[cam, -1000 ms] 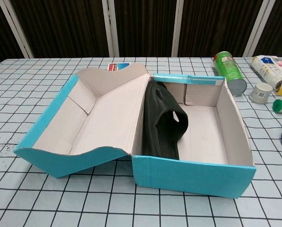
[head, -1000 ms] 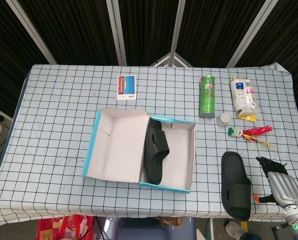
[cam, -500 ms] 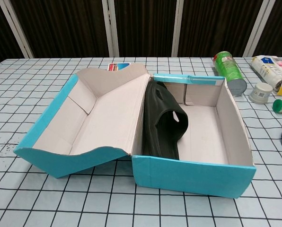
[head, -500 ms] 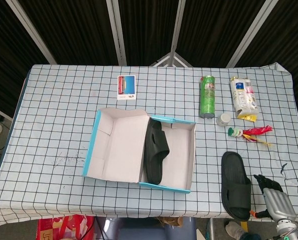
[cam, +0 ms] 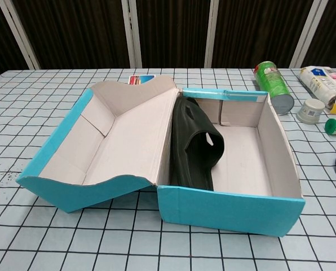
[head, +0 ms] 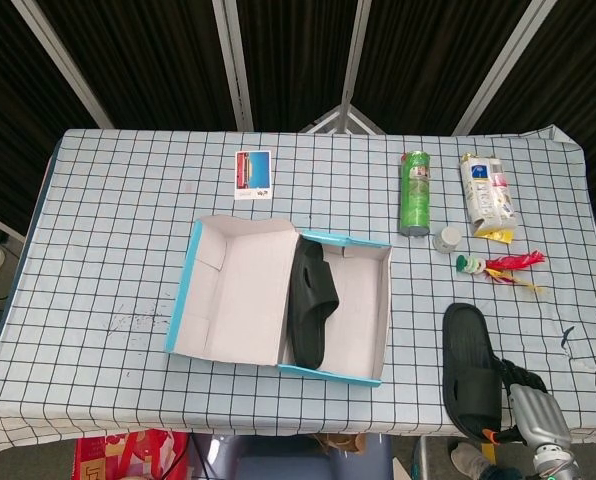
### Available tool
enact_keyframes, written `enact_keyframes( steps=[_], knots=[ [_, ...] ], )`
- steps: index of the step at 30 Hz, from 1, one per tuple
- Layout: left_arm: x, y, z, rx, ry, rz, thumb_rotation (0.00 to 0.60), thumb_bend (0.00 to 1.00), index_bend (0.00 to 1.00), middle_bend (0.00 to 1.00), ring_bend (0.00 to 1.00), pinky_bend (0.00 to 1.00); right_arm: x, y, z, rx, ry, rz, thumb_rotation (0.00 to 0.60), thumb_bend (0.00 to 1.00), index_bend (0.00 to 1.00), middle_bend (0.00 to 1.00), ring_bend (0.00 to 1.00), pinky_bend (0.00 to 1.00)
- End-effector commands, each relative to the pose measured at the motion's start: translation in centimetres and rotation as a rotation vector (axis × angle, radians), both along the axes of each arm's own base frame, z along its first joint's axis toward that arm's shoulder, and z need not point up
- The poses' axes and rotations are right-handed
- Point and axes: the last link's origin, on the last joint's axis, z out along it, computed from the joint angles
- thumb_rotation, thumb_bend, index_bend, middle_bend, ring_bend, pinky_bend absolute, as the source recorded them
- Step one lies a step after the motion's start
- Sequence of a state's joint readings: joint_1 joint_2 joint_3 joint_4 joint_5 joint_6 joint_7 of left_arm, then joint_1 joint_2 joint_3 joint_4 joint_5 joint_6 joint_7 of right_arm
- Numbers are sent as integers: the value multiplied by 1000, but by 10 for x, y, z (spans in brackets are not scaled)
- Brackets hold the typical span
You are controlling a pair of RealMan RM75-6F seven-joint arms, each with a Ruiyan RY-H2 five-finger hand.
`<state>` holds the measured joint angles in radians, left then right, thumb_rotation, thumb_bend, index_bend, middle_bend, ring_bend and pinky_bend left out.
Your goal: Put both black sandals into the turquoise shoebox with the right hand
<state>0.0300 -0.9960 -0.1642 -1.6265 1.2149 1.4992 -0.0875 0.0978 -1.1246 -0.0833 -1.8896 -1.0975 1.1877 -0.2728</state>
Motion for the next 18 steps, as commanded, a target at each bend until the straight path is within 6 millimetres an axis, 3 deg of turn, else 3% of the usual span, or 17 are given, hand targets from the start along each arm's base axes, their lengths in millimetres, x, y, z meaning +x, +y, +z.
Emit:
enact_keyframes(
  steps=[1,8,14,18],
  knots=[
    [0,0,0,-2,-1,-1,600,373,101,28,0,92,2,-5,-5,-8,-4,9,600,76,0,53,0,0],
    [-1,-1,2,8,-3,3,600,373,100,28,0,92,-4,-16,-13,0,27,19,600,76,20,57,0,0],
    [-1,0,1,5,-3,6,600,373,100,26,0,92,-7,-19,-18,0,29,19,600,87,258,181,1,0],
    [-1,0,1,3,-3,9,600,373,100,26,0,91,-2,-24,-18,-55,-7,49,600,325,440,320,57,0]
  ],
)
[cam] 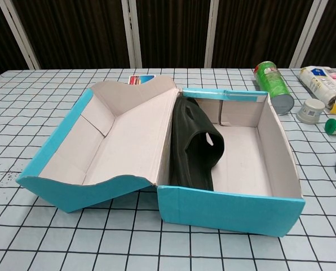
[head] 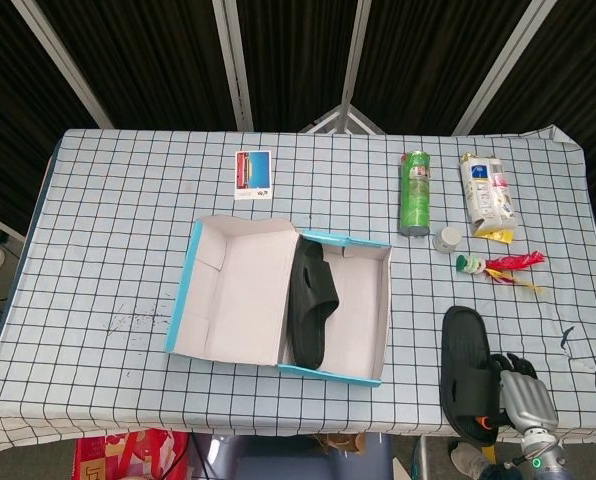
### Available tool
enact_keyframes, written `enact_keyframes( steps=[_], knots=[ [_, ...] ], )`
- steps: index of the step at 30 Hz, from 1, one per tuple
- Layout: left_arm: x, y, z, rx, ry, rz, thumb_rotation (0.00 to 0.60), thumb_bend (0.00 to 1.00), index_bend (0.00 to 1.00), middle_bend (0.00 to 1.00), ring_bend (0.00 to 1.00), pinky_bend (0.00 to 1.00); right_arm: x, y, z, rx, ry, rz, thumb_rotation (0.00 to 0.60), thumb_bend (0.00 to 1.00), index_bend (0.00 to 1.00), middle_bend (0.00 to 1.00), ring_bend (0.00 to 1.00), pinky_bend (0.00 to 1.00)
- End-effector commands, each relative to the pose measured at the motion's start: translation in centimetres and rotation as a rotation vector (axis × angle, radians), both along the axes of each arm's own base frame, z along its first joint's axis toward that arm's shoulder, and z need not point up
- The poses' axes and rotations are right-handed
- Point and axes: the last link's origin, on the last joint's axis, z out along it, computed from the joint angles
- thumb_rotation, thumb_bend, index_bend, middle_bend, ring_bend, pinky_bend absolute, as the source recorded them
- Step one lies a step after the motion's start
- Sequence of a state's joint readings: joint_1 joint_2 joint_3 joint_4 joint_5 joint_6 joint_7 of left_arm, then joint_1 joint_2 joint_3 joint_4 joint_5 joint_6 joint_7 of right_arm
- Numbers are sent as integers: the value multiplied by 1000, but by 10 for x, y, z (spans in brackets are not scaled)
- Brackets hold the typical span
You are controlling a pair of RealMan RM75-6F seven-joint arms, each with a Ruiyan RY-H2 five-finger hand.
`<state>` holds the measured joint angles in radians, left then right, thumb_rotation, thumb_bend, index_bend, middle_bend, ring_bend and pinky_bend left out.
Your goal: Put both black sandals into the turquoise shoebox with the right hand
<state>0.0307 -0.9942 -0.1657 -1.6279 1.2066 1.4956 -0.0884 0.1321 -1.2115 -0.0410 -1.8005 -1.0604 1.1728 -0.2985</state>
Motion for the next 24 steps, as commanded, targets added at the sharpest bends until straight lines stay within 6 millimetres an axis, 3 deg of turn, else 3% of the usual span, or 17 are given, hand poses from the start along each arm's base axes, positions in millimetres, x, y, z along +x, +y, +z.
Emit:
enact_keyframes(
  steps=[1,5,12,16,19,24],
  knots=[
    [0,0,0,1,0,0,600,373,100,26,0,91,5,-5,1,-47,-33,34,600,400,479,347,75,0],
    [0,0,0,3,0,1,600,373,100,26,0,92,14,-12,8,-110,-81,84,600,508,528,387,96,0],
    [0,0,0,0,2,2,600,373,100,26,0,92,28,-27,33,-139,-79,131,600,513,531,387,96,0],
    [0,0,0,0,1,1,600,374,100,26,0,92,43,-49,62,-204,-43,199,600,513,531,391,96,0],
    [1,0,-1,0,2,0,600,373,100,26,0,92,66,-72,84,-260,-54,256,600,513,531,396,96,0],
    [1,0,-1,-2,7,2,600,373,100,26,0,91,109,-106,99,-275,-129,310,600,514,531,401,96,0]
  ],
)
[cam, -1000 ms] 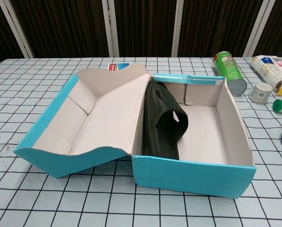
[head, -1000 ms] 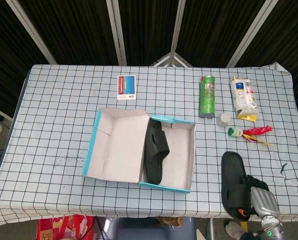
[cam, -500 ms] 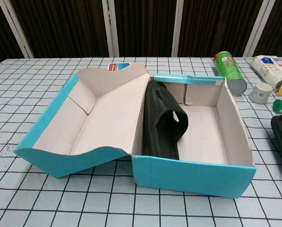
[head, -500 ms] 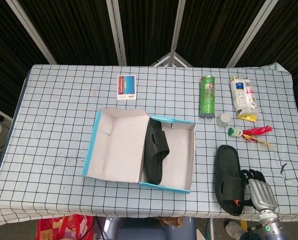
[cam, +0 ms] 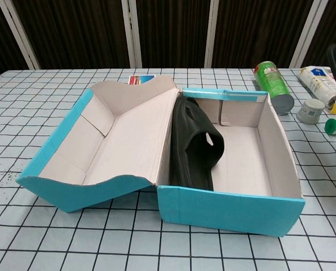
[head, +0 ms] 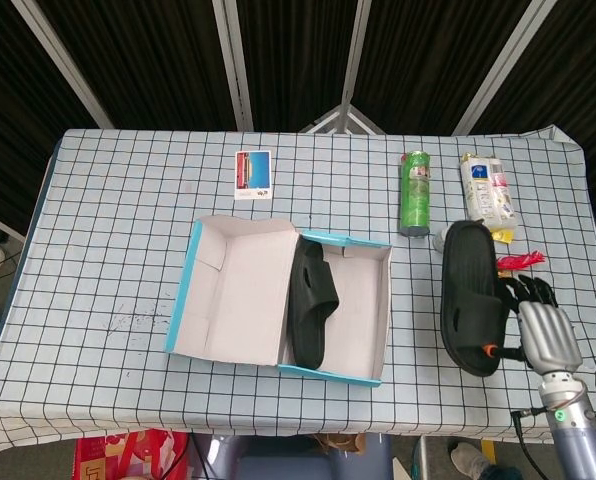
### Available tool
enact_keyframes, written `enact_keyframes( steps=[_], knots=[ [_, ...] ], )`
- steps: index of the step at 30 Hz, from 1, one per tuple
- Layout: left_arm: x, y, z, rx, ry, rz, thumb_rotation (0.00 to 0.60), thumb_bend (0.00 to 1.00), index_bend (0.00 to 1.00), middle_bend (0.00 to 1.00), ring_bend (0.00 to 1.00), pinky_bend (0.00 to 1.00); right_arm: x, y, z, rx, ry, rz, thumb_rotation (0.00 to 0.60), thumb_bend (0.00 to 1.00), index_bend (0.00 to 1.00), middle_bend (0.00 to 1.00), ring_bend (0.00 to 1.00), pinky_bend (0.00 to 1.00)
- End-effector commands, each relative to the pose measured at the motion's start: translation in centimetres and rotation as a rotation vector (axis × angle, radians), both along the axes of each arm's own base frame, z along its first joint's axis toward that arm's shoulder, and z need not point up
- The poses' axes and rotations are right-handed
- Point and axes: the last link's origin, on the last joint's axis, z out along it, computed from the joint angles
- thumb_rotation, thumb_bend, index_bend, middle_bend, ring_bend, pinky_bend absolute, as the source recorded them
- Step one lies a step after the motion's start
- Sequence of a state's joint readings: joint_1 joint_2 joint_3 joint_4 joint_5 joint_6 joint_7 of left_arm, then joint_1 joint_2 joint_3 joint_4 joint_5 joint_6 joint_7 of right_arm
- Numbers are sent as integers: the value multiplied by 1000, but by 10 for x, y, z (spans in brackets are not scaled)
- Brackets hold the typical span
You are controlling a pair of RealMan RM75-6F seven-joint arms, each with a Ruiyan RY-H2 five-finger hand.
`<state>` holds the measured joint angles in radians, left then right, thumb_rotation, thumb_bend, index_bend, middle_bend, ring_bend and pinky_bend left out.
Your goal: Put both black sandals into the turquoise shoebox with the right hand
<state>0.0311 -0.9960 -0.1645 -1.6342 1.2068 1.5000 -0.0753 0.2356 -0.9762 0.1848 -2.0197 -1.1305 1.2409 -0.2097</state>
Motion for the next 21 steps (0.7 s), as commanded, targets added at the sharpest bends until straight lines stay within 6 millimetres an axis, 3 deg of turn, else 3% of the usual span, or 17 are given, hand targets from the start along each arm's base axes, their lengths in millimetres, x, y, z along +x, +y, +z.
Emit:
enact_keyframes(
  steps=[1,6,11,14,21],
  knots=[
    [0,0,0,-1,3,1,600,373,101,26,0,92,37,-28,10,6,-49,52,600,514,531,403,96,0],
    [-1,1,1,2,3,6,600,373,100,26,0,92,76,-47,2,87,-161,52,600,559,534,418,96,0],
    [-1,1,0,-2,1,2,600,373,100,26,0,92,113,-53,-17,187,-532,-65,600,588,543,426,96,0],
    [-1,0,1,3,-1,2,600,373,100,26,0,92,123,-55,-24,242,-655,-135,600,597,543,426,96,0],
    [-3,1,2,3,-6,6,600,373,101,26,0,92,137,-53,-31,289,-707,-221,600,663,552,430,96,0]
  ],
)
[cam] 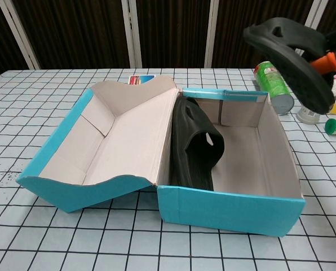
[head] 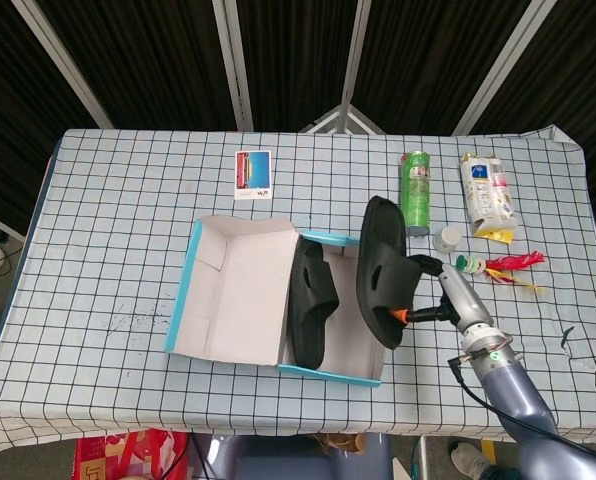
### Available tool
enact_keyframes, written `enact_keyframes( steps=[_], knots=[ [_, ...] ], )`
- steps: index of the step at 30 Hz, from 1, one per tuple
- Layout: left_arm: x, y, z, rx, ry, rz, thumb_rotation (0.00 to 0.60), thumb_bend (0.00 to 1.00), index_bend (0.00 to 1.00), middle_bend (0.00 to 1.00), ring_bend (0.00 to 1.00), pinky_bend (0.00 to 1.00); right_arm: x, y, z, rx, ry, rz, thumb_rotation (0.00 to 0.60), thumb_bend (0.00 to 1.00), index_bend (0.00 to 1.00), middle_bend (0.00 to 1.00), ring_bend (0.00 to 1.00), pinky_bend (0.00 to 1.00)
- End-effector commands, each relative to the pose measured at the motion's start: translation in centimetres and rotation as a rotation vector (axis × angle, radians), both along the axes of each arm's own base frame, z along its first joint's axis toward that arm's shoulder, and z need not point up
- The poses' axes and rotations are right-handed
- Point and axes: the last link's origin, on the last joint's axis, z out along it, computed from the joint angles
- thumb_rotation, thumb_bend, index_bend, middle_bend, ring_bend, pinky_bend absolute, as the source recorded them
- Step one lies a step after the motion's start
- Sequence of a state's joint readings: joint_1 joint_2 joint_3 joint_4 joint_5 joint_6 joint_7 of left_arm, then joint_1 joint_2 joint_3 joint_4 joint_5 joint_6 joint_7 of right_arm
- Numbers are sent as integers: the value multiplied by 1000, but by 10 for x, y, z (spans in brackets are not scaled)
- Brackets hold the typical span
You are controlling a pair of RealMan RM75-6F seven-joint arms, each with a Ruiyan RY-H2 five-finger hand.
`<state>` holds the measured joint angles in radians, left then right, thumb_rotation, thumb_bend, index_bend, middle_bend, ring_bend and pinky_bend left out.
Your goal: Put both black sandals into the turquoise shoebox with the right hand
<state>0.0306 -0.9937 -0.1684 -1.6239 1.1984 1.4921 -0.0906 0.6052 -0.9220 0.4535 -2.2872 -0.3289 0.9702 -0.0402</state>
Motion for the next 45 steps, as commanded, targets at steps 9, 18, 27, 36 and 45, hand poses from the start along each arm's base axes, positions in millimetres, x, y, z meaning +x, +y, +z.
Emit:
enact_keyframes(
  steps=[9,18,27,36,45],
  knots=[
    [-1,3,-3,-14,2,5,600,373,100,26,0,92,29,11,-12,177,-145,-133,600,732,555,431,96,0],
    [1,3,-5,-19,4,2,600,373,101,26,0,91,29,25,-17,319,-225,-210,600,749,555,431,96,0],
    [1,2,-4,-16,7,3,600,373,100,26,0,91,26,34,-33,365,-211,-177,600,748,555,431,96,0],
    [0,3,-4,-14,9,10,600,373,101,26,0,92,20,31,-50,306,-159,-121,600,750,555,431,96,0],
    [0,3,-4,-14,14,14,600,374,101,26,0,92,9,17,-65,233,-120,-137,600,756,555,431,96,0]
  ],
)
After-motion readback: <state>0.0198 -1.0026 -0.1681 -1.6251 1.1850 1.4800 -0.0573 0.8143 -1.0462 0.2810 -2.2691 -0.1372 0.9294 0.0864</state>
